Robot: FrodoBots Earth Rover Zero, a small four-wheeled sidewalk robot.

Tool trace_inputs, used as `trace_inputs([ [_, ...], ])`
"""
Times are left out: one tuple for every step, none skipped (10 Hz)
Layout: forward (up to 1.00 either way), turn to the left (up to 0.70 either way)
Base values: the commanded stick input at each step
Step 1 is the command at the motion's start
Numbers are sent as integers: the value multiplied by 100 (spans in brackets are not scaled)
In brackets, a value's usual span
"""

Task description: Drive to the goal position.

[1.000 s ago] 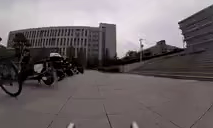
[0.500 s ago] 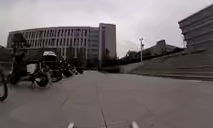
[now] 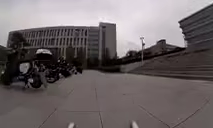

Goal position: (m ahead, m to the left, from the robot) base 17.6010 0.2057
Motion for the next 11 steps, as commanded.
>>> trace_inputs([
  [70, 0],
  [70, 0],
  [70, 0],
  [70, 0],
  [70, 0],
  [70, 0],
  [70, 0],
  [70, 0],
  [70, 0],
  [70, 0],
  [70, 0],
])
